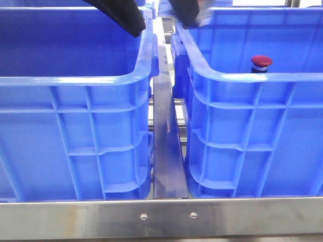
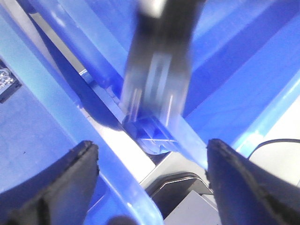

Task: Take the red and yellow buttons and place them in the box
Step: 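Grasp the yellow button with the right gripper and release the left gripper, then carry the yellow button with the right gripper and place it beside the red button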

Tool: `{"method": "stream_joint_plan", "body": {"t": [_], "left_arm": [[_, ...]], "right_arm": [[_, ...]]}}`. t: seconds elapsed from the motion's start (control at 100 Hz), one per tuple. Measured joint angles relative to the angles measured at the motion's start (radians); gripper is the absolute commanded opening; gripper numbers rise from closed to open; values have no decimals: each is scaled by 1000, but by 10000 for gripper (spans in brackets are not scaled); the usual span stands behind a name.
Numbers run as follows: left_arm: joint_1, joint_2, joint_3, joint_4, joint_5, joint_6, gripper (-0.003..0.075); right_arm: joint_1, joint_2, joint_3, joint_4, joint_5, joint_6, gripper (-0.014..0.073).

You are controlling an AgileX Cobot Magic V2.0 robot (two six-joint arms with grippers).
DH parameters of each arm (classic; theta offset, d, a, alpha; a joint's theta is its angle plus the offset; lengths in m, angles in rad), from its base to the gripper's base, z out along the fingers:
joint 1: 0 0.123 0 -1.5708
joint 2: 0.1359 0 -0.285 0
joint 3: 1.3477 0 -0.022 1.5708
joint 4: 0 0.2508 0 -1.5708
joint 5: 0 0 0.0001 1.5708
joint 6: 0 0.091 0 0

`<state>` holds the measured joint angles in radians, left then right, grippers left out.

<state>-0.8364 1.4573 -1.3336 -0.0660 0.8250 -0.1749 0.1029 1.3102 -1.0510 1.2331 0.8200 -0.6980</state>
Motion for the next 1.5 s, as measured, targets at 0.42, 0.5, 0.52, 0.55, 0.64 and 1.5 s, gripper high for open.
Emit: {"method": "stream_joint_plan", "body": {"t": [0.42,0.5,0.52,0.55,0.64,1.5], "left_arm": [[0,0,0,-4,2,0,472],[0,0,0,-4,2,0,472],[0,0,0,-4,2,0,472],[0,0,0,-4,2,0,472],[0,0,0,-4,2,0,472],[0,0,0,-9,0,0,472]], "right_arm": [[-188,-102,106,-192,-350,-188,140],[-190,-102,157,-196,-463,-222,138],[-190,-102,169,-196,-491,-228,139],[-190,-102,182,-196,-529,-237,139],[-190,-86,205,-196,-631,-248,139],[-190,443,-59,-171,-869,-256,136]]}}
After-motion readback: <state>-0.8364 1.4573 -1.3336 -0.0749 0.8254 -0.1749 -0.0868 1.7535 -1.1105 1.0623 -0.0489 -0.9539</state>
